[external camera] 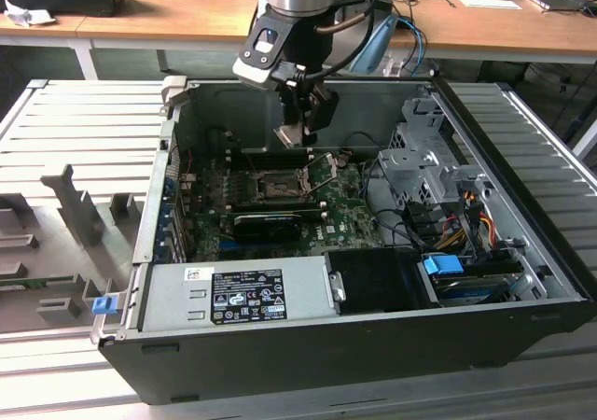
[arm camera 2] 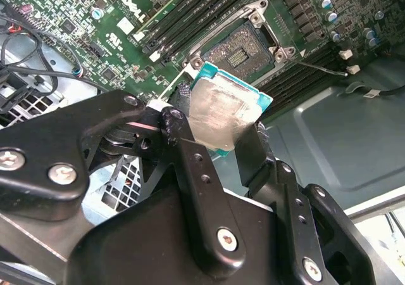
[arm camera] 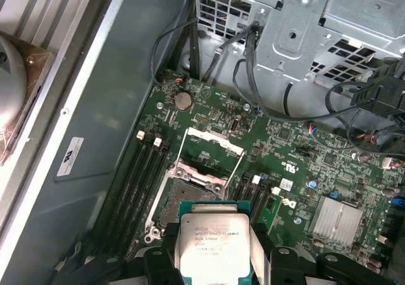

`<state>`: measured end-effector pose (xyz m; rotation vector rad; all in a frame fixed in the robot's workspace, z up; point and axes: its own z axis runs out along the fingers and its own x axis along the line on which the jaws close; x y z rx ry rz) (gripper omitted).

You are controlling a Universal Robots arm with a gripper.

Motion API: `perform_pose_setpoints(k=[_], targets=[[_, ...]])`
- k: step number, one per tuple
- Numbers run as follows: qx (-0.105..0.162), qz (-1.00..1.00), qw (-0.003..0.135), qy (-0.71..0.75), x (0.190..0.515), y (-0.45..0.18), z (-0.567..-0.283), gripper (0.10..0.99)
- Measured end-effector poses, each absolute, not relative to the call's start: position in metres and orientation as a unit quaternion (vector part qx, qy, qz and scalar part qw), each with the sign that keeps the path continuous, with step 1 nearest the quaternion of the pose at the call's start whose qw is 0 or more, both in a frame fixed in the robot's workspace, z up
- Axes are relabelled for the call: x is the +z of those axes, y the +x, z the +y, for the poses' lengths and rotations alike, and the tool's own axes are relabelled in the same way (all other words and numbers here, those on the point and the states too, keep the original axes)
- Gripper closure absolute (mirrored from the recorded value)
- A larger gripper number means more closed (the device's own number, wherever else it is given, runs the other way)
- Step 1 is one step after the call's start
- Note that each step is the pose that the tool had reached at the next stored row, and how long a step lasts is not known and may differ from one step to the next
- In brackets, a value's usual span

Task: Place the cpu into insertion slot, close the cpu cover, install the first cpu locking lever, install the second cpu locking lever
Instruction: 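Place the cpu into insertion slot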

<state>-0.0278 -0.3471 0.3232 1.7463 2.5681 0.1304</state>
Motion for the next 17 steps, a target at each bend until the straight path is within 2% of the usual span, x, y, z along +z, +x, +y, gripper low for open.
perform_pose_setpoints(k=[17], targets=[[0.042, 0.826, 0.017, 0.562, 0.3145, -0.0278, -0.3471, 0.561]])
